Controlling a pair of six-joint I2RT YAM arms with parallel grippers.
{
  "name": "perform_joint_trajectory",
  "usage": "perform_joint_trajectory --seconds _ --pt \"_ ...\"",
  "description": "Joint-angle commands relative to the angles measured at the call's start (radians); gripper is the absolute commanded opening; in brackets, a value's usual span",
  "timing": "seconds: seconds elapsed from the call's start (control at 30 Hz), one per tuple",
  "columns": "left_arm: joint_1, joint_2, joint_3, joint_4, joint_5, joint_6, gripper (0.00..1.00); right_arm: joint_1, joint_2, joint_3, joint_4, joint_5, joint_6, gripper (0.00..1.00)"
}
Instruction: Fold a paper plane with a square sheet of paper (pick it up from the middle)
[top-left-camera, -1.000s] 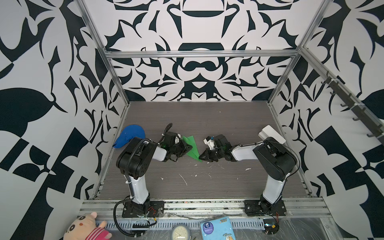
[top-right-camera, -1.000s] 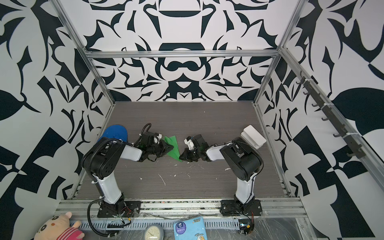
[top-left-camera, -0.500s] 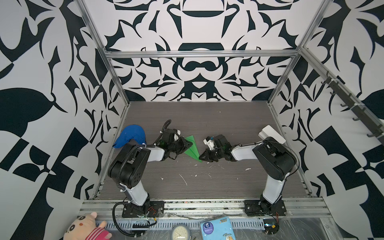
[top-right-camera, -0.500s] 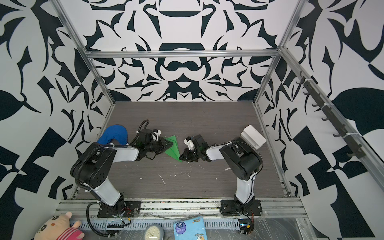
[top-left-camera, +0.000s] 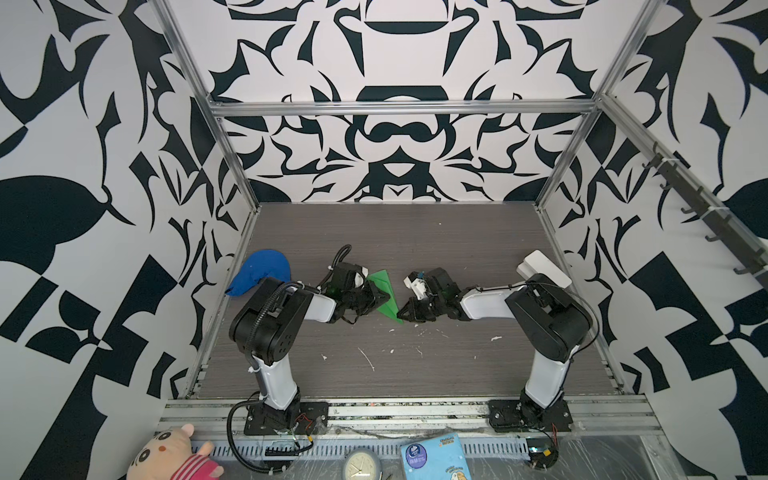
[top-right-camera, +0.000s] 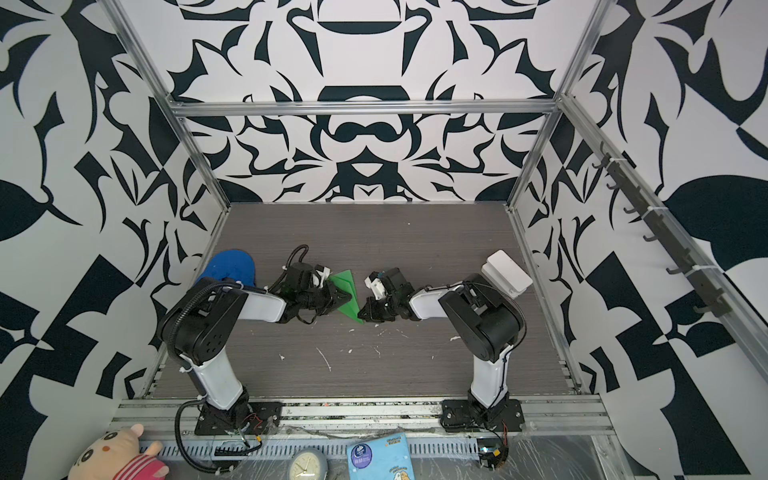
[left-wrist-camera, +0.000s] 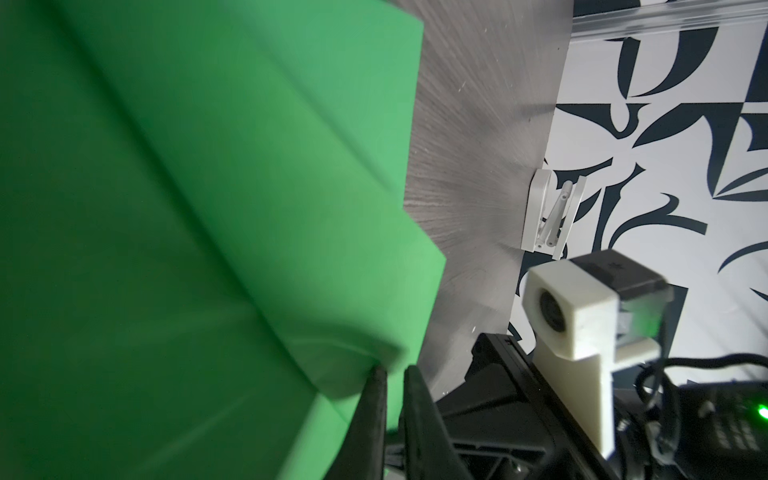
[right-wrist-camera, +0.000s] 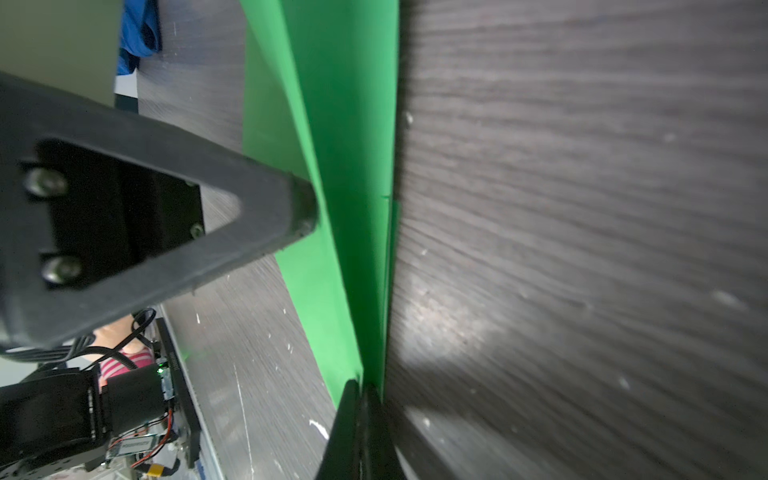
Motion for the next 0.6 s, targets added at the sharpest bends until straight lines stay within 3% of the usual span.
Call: perform_joint_trajectory --seconds 0.0,0.57 --pt "-0.003 0.030 0.009 0.017 0.007 -0.001 0.13 0.017 0.017 0.005 -0.065 0.099 -0.056 0.04" --pt "-0.003 0.061 0.026 -0.022 -0.021 0.008 0.12 0.042 0.015 -0.008 -0.120 0.230 -0.108 0.05"
